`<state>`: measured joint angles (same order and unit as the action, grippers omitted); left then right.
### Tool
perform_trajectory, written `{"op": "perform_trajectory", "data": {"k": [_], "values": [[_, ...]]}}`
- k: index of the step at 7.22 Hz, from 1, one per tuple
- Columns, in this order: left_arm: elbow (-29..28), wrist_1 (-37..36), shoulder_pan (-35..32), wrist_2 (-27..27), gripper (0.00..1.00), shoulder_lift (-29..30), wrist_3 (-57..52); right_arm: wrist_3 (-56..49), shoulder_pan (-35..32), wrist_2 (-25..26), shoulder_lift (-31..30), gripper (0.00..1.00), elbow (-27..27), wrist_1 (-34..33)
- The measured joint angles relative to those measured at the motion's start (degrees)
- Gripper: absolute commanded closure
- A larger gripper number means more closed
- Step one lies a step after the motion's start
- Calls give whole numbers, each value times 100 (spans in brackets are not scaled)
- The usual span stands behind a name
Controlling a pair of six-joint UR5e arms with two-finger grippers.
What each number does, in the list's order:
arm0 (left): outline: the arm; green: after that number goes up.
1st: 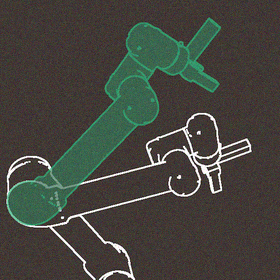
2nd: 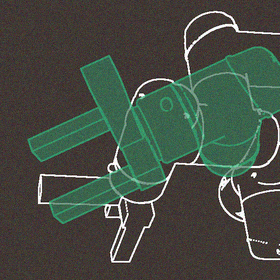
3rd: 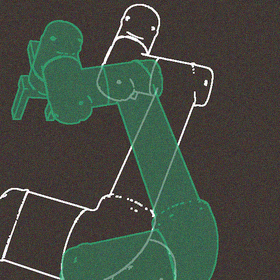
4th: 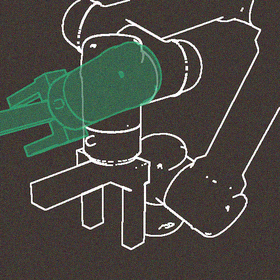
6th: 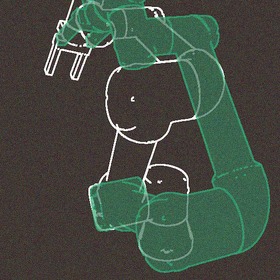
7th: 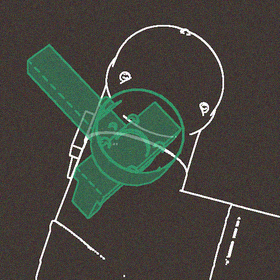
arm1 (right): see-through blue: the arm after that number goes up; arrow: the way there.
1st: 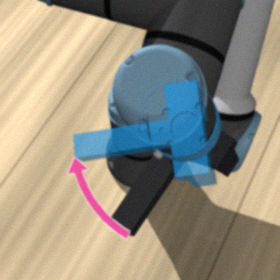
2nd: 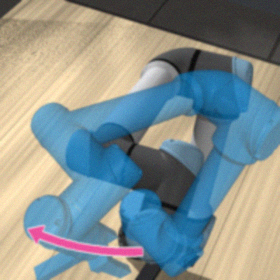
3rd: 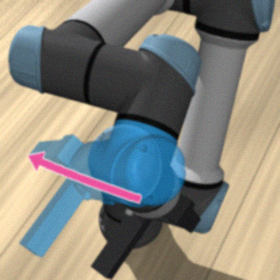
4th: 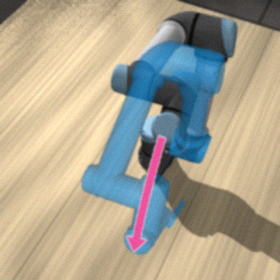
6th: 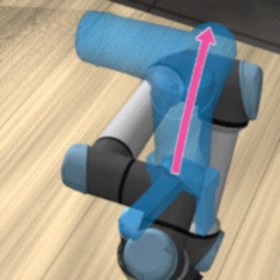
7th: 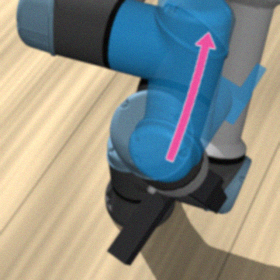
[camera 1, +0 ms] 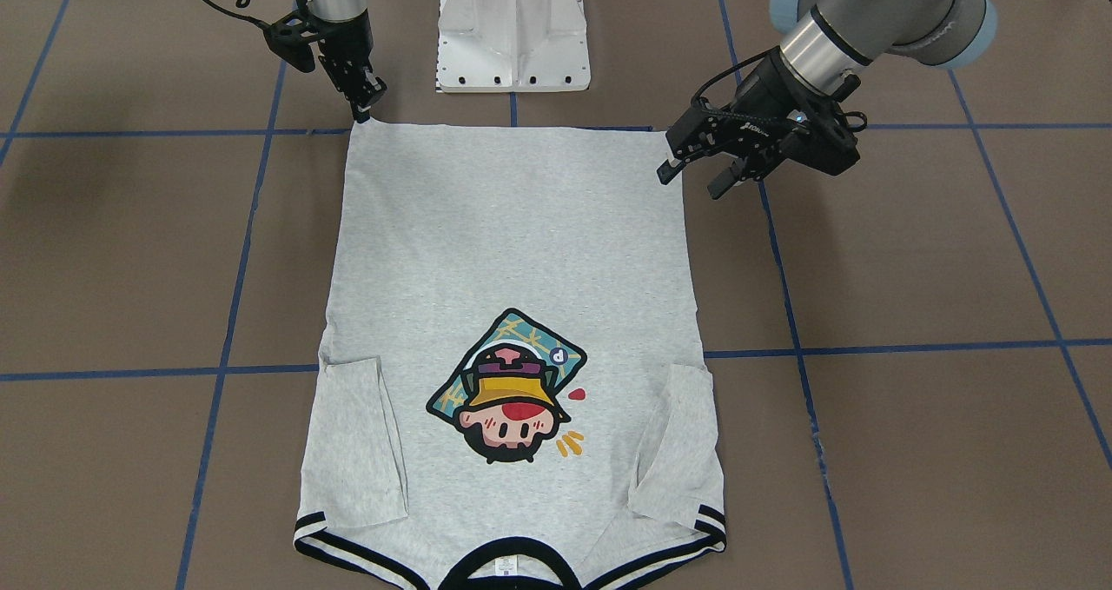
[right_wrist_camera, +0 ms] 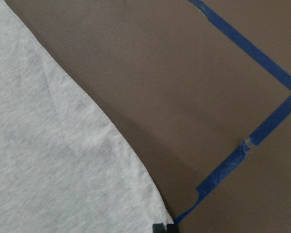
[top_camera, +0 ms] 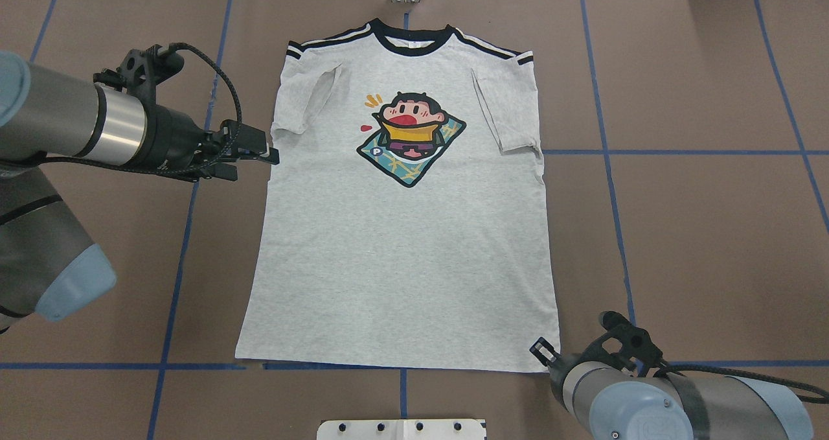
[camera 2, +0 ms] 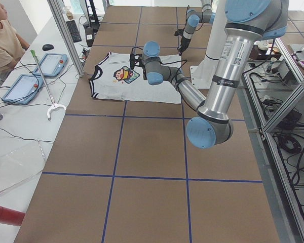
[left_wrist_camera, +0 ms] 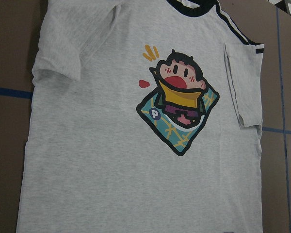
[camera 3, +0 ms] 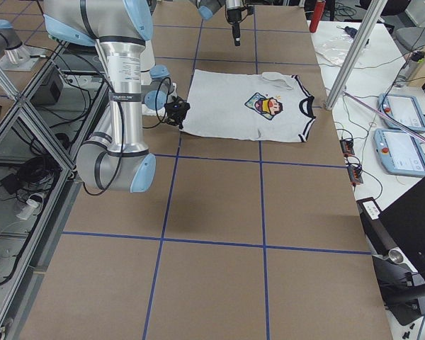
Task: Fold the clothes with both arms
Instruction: 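Lower the left gripper to the hem corner nearest the robot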
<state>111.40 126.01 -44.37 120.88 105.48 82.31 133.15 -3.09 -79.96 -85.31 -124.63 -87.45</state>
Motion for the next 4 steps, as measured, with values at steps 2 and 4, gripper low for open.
{"op": "perform_trajectory", "data": {"k": [2,4], "values": [[389,-105,538,-597,16,-572,796,6,-235,-140,-28,100,-118,6],[608,-466,1259,-1171,12,-814,1572,7,-298,-190,-10,100,-163,8]]}}
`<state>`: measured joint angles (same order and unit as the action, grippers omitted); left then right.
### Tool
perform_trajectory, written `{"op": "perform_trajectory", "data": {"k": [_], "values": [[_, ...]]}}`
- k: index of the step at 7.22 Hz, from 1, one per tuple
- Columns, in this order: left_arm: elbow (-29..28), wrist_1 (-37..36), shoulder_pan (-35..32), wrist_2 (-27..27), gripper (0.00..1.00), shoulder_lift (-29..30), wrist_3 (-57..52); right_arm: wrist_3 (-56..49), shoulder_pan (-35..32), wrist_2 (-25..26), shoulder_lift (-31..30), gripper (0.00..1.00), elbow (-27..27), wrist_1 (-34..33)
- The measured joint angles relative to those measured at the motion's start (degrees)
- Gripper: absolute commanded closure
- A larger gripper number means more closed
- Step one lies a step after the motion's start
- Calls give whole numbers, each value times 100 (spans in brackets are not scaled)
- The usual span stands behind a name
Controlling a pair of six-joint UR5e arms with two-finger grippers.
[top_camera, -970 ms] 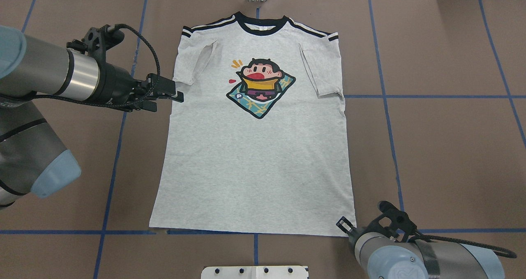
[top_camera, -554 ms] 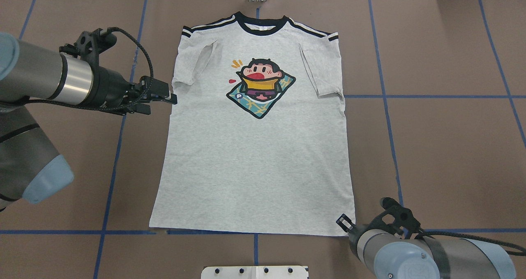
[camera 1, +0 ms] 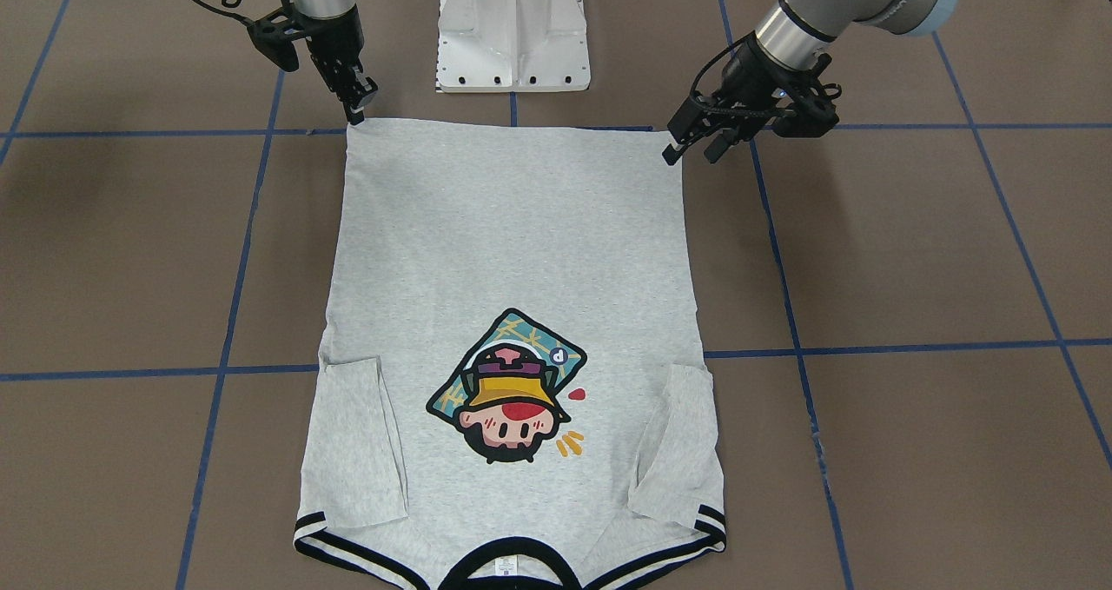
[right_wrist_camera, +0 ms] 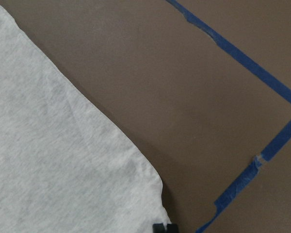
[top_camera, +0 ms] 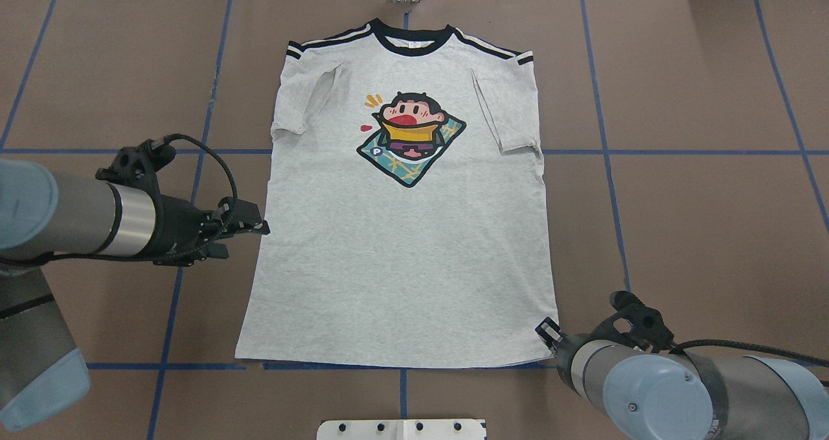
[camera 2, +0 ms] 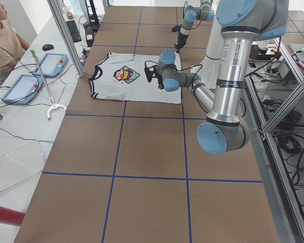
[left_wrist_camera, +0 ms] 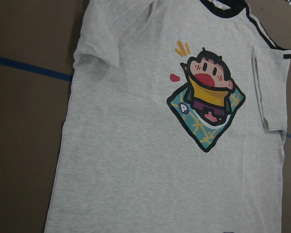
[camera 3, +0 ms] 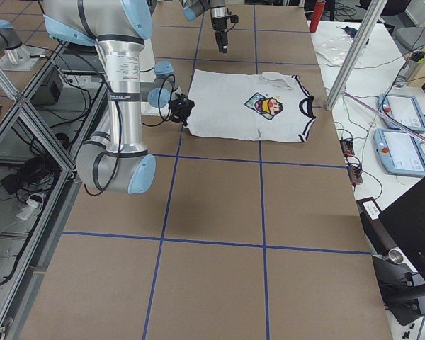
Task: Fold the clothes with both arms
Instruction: 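Lower the left gripper to the hem corner nearest the robot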
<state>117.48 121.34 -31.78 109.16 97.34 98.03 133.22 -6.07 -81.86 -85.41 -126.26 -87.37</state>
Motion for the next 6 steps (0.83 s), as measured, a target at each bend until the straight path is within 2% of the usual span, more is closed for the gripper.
{"op": "perform_trajectory", "data": {"k": [2,6], "values": [[38,-349,728,-630,13,-90,309,-6,-13,-13,28,100,2,9],[-45,-511,1368,-781,13,-623,390,-5,-25,-9,4,100,11,34]]}}
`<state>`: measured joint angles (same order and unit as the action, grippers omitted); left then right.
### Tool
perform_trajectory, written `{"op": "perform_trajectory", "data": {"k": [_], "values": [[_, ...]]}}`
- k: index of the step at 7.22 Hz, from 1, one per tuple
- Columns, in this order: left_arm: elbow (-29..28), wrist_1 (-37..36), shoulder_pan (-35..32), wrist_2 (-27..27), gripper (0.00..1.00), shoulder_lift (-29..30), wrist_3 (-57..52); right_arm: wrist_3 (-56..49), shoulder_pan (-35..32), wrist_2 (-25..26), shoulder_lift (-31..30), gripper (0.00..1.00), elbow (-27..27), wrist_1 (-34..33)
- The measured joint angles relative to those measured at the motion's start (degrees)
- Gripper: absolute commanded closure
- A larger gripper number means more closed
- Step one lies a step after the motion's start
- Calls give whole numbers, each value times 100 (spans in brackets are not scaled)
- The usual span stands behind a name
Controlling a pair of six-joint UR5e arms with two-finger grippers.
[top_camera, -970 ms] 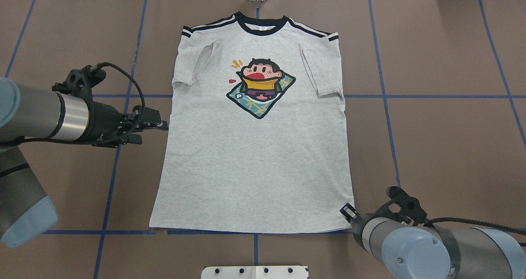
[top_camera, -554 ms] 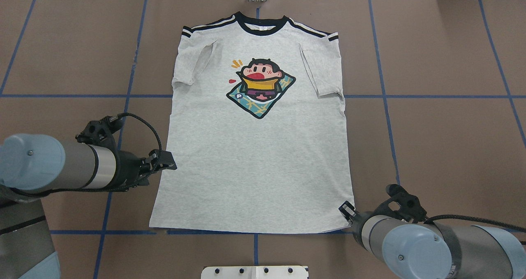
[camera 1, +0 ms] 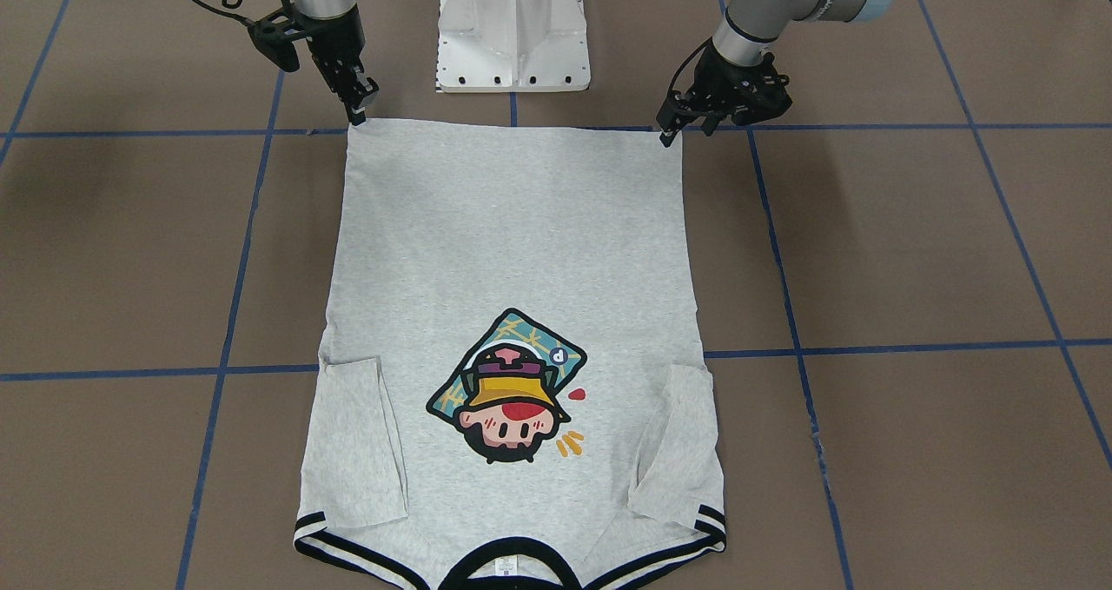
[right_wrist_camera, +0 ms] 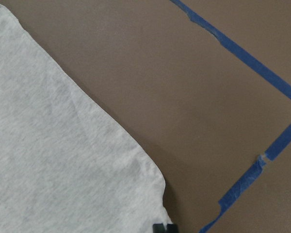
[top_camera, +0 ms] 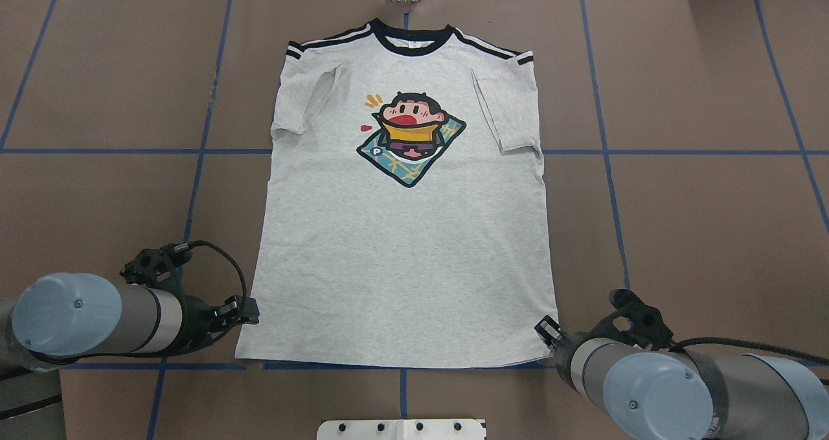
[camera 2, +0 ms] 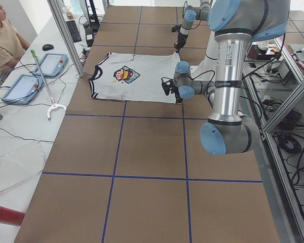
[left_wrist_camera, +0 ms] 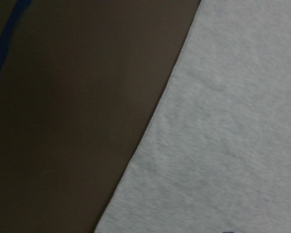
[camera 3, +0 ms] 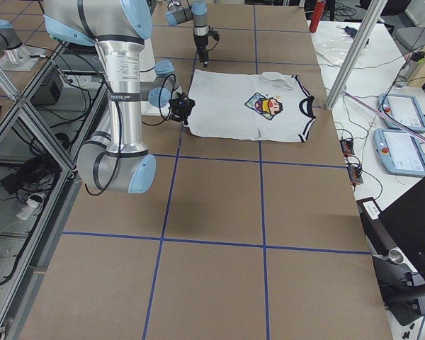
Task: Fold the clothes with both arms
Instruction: 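Lower the left gripper to the hem corner nearest the robot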
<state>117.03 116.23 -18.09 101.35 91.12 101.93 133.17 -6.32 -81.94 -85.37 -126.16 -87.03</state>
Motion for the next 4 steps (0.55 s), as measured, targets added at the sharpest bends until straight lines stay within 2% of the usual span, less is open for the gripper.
{"op": "perform_trajectory", "data": {"k": [1,2,4], "values": [[-67,-3,83,-3,13,8,24,4,0,4,-6,100,2,1],[-153,-4,143,-9,18,76,40,6,0,11,-9,100,2,1],[-257,-4,185,-79,35,137,76,7,-1,19,-7,100,-4,7]]}}
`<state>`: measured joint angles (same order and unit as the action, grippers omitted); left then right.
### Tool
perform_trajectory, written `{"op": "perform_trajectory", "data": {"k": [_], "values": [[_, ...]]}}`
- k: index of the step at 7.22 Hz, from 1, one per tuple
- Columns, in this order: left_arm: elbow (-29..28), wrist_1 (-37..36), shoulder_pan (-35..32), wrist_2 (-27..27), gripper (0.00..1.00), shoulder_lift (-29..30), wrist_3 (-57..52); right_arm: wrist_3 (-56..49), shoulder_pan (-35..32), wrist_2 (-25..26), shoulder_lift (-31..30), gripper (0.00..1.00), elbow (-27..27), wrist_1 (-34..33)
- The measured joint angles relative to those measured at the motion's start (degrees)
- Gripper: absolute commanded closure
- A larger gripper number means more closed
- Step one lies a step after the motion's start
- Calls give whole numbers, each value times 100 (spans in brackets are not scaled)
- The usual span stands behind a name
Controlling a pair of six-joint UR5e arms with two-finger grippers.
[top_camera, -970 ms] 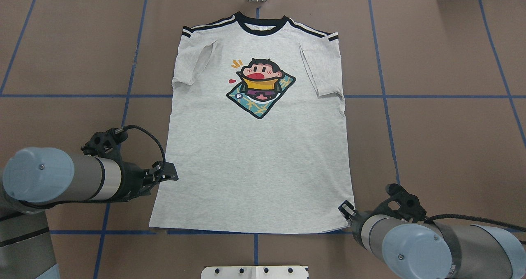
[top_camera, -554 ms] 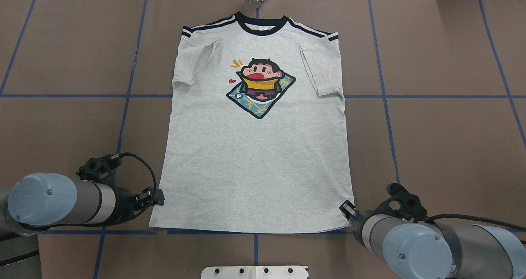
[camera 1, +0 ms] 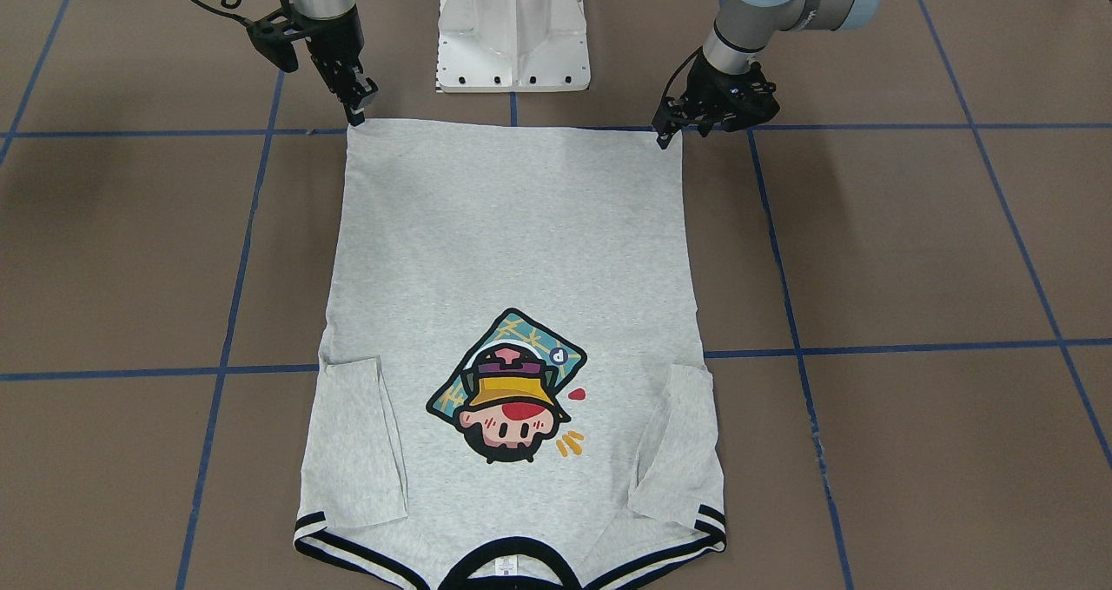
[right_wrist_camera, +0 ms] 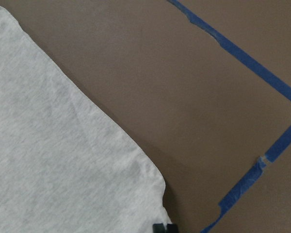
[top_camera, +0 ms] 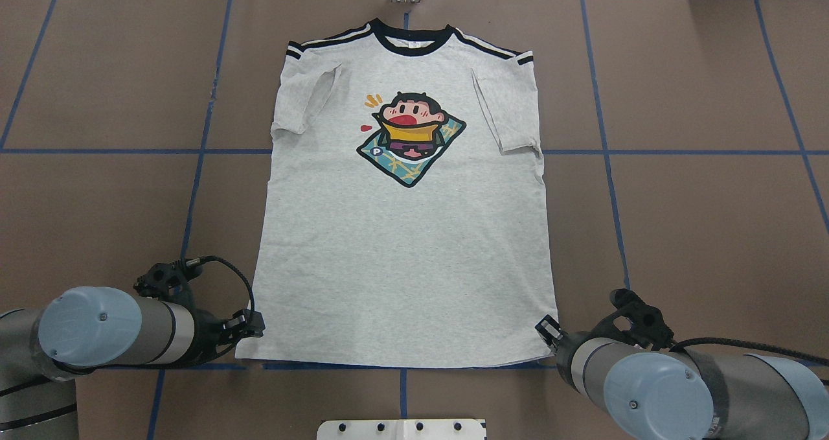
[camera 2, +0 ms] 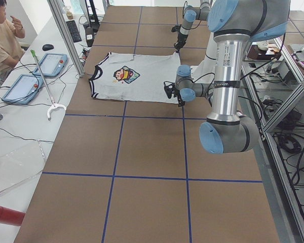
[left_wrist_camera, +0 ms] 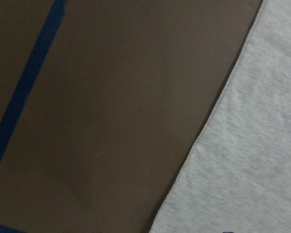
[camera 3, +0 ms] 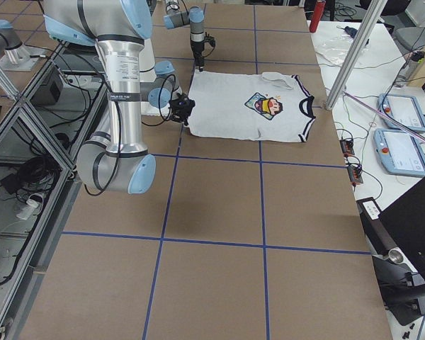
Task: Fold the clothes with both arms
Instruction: 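Lower the left gripper to the hem corner nearest the robot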
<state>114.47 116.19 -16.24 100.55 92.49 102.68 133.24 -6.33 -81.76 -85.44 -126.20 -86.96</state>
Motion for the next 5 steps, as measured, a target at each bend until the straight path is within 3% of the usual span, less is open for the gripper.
{"op": "perform_trajectory", "data": {"k": [5], "values": [[51,0,133,-27,38,5,15,0,0,2,2,100,-10,-1]]}}
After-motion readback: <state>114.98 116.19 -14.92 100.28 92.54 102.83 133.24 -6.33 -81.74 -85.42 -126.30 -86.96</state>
